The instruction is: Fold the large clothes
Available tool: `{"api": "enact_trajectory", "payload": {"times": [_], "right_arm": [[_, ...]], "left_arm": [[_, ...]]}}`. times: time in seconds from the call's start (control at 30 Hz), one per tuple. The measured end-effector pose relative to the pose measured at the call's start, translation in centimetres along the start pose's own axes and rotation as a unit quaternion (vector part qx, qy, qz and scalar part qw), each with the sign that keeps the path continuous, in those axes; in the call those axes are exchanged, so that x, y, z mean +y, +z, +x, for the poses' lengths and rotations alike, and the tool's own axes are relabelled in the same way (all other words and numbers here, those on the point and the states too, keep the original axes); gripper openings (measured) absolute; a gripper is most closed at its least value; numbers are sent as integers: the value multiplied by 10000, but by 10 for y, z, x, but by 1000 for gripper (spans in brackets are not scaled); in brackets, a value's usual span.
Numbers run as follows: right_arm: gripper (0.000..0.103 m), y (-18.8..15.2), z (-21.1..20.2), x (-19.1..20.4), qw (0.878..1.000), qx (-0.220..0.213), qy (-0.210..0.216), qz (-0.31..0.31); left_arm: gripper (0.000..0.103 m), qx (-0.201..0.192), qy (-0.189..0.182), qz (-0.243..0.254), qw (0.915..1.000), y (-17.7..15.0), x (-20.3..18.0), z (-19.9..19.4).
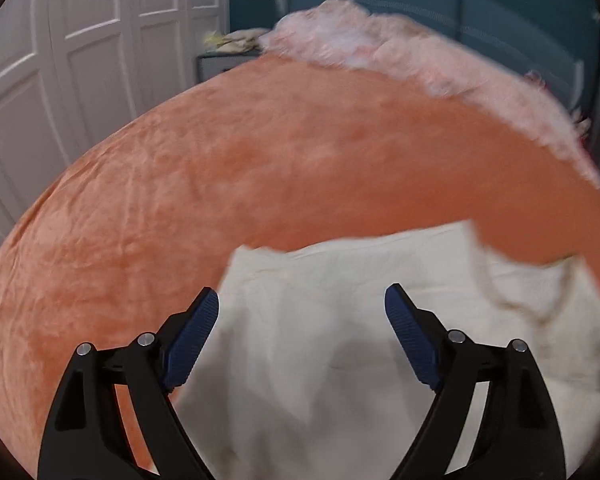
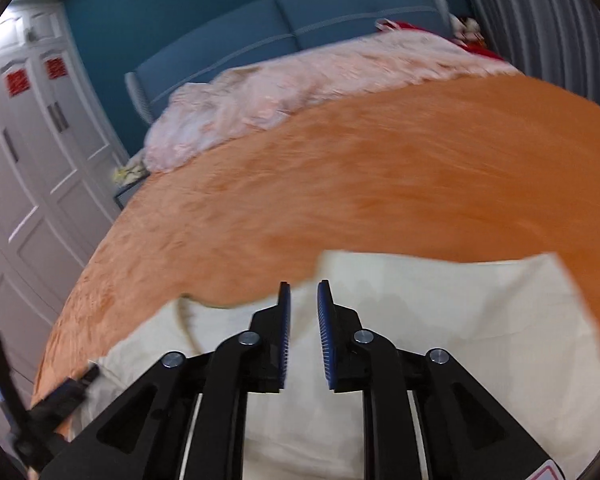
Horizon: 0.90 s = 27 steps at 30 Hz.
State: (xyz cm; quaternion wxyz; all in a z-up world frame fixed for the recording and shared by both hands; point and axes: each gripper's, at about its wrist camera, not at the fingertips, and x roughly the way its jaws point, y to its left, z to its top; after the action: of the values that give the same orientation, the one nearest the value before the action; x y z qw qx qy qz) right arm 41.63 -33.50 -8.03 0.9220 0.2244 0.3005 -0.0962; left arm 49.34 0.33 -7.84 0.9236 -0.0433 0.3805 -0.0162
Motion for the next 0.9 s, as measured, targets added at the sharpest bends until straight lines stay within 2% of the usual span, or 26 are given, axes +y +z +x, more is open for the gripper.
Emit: {"api": "enact_trajectory", "payload": {"times": [0.07, 0.13, 0.23, 0.3, 0.37, 0.43, 0.47, 0.53, 0.6, 0.67, 0.73, 0.77, 0.83, 0.9], "right_arm": [[38, 7, -8, -35, 9996, 111, -153, 191], [38, 11, -8, -66, 9986, 280, -289, 347], [38, 13, 3, -92, 9966, 620, -146, 529], [37, 14, 11, -101, 9950, 755, -145, 641], [38, 19, 11, -108, 9948, 574, -633, 560], [50, 24, 8, -120, 9918, 432, -1062, 562], [56, 25, 10, -130, 9910, 477, -1061, 667], [57, 25, 18, -145, 9890, 741, -978, 822], [50, 21, 31, -152, 9876, 1070, -794, 827], [24, 17, 35, -149, 9892, 1123, -617, 711], [12, 16, 32, -142, 9918, 1005, -586, 520], [10, 17, 27, -138, 9935, 844, -644, 401], [9, 18, 15, -136, 9952, 541, -751, 326], [8, 18, 16, -138, 9946, 473, -871, 314]], "left_arm": [[83, -11, -349, 231, 9991, 6, -22, -16], [83, 67, -755, 690, 9947, 10, -66, -27], [83, 322, -1237, 1180, 9848, 6, -131, -27], [83, 411, -1327, 1401, 9803, 0, -169, -22], [83, 522, -1332, 1608, 9766, -5, -202, -14], [83, 689, -1192, 1723, 9754, -7, -230, 2], [83, 701, -1136, 1687, 9766, -6, -235, 7], [84, 850, -1105, 1456, 9795, -1, -243, 25], [83, 1131, -1061, 1283, 9795, 1, -247, 45], [68, 1214, -932, 1313, 9795, -3, -254, 57], [30, 1355, -851, 1508, 9755, -12, -263, 66], [22, 1370, -788, 1607, 9743, -17, -267, 68], [16, 1190, -604, 1876, 9731, -26, -272, 68], [15, 1022, -399, 2104, 9715, -33, -279, 68]]}}
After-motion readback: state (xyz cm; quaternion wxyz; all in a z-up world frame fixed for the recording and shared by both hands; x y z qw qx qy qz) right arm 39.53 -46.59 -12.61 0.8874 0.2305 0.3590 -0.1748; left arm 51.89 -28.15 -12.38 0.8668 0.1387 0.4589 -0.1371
